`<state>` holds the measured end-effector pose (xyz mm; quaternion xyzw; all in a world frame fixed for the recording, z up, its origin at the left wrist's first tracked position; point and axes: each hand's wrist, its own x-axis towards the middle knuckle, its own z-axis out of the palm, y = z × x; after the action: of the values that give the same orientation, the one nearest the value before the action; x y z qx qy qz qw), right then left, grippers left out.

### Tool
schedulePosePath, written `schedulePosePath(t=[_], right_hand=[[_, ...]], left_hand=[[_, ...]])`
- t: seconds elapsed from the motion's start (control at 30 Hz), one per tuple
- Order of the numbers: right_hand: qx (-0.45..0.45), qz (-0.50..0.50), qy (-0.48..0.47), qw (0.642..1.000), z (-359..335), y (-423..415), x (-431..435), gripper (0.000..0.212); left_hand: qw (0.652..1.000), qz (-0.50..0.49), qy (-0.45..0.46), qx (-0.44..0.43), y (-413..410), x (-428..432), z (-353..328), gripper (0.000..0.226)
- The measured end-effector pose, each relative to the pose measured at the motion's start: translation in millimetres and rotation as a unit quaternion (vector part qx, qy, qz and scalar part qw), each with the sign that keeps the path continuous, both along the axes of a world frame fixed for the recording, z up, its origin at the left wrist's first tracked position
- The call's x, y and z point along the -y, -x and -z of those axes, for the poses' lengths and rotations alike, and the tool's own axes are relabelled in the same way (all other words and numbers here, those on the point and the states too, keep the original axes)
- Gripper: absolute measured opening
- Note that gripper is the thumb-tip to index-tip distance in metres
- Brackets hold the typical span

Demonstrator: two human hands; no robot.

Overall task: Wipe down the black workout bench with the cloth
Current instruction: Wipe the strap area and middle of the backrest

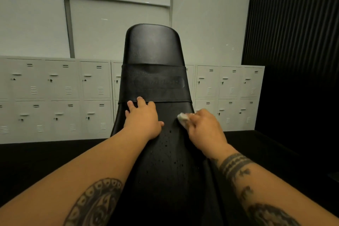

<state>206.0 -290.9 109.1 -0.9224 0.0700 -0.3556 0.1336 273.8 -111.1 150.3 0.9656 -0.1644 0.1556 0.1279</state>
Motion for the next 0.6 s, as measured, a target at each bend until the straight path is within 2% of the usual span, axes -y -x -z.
schedulePosePath(t=[0.07,0.17,0.23,0.37,0.47,0.53,0.6], right_hand=[[0.008,0.005,-0.074,0.997,-5.3,-5.0,-7.3,0.033],[-0.007,-0.048,-0.007,0.999,12.0,7.6,-23.9,0.035],[-0.031,-0.062,-0.009,0.998,25.8,24.3,-16.7,0.036],[-0.02,-0.011,-0.092,0.996,33.9,34.4,10.6,0.028],[0.04,0.003,-0.17,0.985,7.7,6.3,10.3,0.027],[0.069,-0.016,-0.189,0.979,-13.4,-17.7,5.3,0.029],[0.065,-0.059,-0.207,0.974,-22.1,-30.6,3.7,0.034]], left_hand=[[1.0,0.0,-0.005,0.017,1.0,-2.2,6.0,0.077],[0.999,-0.001,-0.005,0.035,0.8,-4.4,11.0,0.076],[0.999,0.001,-0.008,0.036,0.1,-5.8,12.2,0.076],[1.0,-0.013,-0.012,0.025,0.5,-5.5,9.9,0.075],[0.999,0.016,0.006,0.051,4.7,9.8,1.0,0.065],[0.996,0.073,-0.014,0.045,6.6,26.8,-1.0,0.062],[0.995,0.082,-0.05,0.026,7.6,40.7,2.4,0.059]])
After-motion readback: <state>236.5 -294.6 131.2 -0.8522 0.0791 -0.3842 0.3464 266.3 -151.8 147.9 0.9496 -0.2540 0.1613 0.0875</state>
